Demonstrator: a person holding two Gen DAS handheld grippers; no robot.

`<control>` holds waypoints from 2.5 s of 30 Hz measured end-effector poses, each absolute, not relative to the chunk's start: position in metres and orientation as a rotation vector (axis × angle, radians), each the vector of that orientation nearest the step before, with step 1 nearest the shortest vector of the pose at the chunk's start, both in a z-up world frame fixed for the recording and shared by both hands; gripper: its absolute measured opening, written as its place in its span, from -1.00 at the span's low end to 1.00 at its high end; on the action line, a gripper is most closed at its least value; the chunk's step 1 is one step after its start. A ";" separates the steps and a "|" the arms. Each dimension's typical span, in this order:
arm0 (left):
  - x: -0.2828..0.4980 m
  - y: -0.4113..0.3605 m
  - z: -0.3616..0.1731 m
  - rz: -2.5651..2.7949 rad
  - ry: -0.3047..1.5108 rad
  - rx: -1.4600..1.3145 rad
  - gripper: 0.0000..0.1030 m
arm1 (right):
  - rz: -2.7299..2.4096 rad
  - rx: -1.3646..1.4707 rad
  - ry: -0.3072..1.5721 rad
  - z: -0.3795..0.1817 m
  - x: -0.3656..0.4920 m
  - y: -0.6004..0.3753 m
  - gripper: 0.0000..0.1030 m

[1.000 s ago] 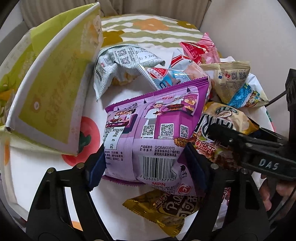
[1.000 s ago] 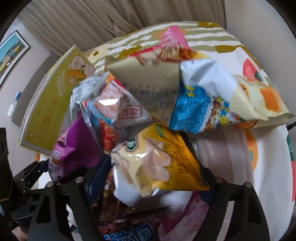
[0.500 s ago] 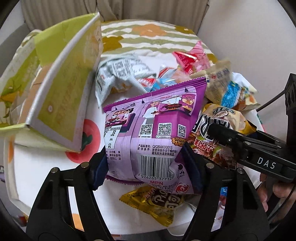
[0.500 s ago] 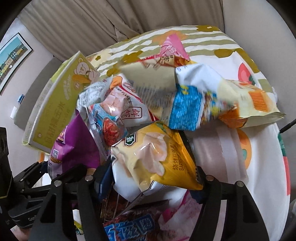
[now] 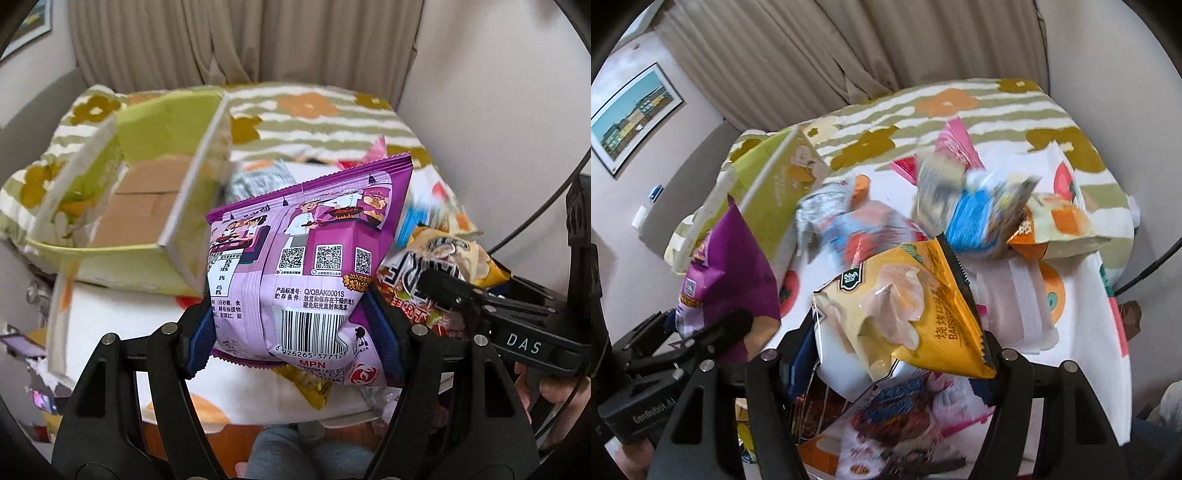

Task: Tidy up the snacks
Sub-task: 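Carry the purple bag with the left tool into the green box and release, then withdraw the left tool from the box and move back over the pile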

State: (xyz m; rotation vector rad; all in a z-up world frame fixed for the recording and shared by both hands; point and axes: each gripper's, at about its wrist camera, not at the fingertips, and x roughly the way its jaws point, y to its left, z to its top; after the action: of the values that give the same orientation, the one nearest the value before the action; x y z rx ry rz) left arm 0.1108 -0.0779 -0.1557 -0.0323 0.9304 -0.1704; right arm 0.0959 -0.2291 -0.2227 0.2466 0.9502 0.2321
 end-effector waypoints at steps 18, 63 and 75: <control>0.169 0.079 -0.065 -0.072 0.784 -0.024 0.34 | 0.323 0.116 0.799 -0.138 0.142 -0.101 0.25; 0.334 0.203 -0.159 -0.084 1.010 0.003 0.99 | 0.311 0.081 0.936 -0.193 0.361 0.039 1.00; 0.294 0.191 -0.147 -0.065 0.993 0.006 0.99 | 0.293 0.093 0.903 -0.175 0.308 0.028 1.00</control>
State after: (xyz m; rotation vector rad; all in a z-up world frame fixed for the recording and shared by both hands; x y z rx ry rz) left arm 0.2937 0.1912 -0.1471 0.0063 0.9931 -0.0652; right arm 0.3077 0.0283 -0.1749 0.0931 0.9034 0.2927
